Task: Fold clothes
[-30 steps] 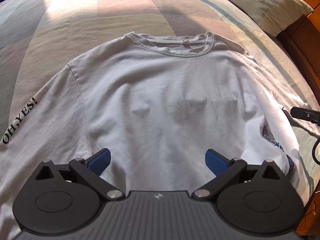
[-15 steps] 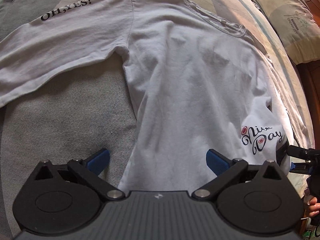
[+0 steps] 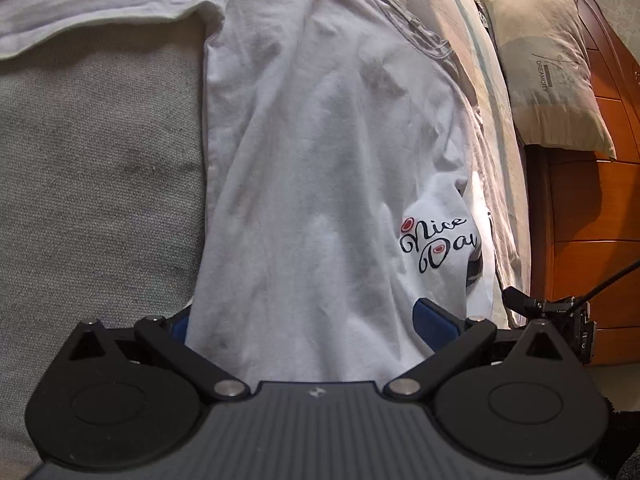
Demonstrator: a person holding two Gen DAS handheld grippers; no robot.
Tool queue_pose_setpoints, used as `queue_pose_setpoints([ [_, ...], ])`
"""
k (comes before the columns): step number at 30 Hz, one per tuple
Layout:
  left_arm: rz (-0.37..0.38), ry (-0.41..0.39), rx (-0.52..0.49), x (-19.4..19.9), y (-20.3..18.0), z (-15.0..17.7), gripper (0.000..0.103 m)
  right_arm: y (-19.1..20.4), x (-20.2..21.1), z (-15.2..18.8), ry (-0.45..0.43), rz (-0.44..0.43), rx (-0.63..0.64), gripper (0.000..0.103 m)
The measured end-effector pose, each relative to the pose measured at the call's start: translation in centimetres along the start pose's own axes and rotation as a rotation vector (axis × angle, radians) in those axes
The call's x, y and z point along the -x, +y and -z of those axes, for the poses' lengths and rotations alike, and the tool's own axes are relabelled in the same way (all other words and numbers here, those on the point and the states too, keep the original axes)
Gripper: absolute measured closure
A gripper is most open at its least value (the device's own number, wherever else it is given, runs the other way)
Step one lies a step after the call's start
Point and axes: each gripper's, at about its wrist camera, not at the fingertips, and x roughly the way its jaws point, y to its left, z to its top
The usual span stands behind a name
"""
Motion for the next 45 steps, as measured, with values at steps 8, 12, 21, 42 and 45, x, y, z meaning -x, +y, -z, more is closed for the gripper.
queue_pose_setpoints([
  [8,0.021,-0.033,0.022,0.7,-0.5,-1.6,0.001,2.8,-1.4,-0.4,0.038,-0.038,0.044,0.000],
  [12,0.010,-0.036,0.010,0.7,-0.7,-3.1,0.001,5.1,0.2,-1.5,0.083,-0.049,0.121,0.000],
  [21,-0.094,0.055,-0.133,-0.9,-1.6,-1.3,0.001,9.5,0.8,-0.1,0.124,0.339,0.591,0.000],
  [42,-0.075,0.078,-0.158,-0.6,-1.6,-1.1,0.001,6.9,1.5,4.5,0.583,0.300,0.708,0.000],
  [45,-0.080,0.079,-0.167,-0.6,-1.8,-1.1,0.001,6.6,2.0,2.4,0.384,0.334,0.672,0.000],
])
